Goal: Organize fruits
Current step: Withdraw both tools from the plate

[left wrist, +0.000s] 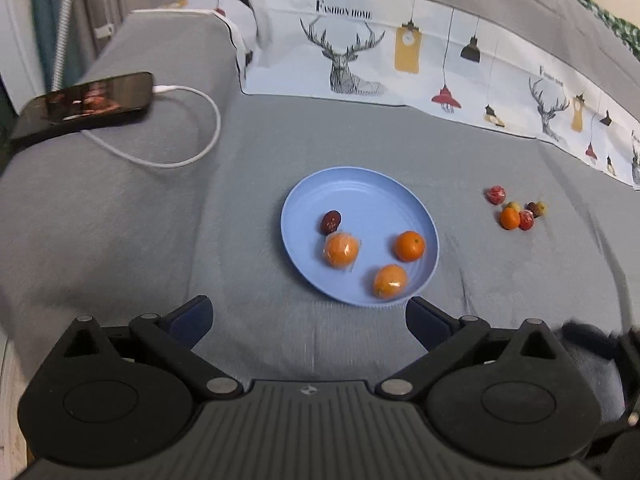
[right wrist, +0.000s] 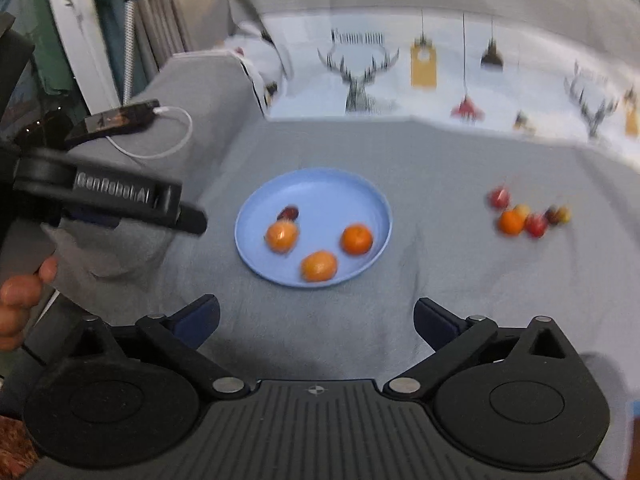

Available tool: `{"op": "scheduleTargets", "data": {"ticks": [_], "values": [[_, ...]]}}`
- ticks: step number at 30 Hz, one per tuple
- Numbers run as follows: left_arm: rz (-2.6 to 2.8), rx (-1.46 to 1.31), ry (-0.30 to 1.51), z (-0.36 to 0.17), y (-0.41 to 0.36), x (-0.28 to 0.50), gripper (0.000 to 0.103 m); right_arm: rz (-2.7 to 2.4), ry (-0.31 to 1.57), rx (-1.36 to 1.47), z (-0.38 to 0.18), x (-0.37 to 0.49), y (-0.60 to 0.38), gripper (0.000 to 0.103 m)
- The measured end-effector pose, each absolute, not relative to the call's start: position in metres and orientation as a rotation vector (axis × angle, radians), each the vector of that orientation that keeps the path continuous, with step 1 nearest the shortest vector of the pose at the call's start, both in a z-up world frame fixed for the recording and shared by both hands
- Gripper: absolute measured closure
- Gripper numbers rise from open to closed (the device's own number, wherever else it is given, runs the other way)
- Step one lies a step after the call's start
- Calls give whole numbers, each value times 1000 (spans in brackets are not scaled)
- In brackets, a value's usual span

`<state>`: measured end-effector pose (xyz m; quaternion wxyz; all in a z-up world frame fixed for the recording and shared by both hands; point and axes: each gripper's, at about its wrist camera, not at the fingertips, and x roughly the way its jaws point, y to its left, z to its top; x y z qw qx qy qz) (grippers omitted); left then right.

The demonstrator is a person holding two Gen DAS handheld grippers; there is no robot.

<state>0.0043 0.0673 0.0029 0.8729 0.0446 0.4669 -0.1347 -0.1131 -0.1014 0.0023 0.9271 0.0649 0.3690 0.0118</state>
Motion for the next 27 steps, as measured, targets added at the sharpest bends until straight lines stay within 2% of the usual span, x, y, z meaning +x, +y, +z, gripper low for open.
{"op": "scheduleTargets", "data": {"ticks": [12,27], "values": [[-239,66,758,59,83,-69,0,-56,558,31,51,-173,-89,1],[-249,82,683,76,85,-115,0,-61,453,14,66,-219,-85,1]]}}
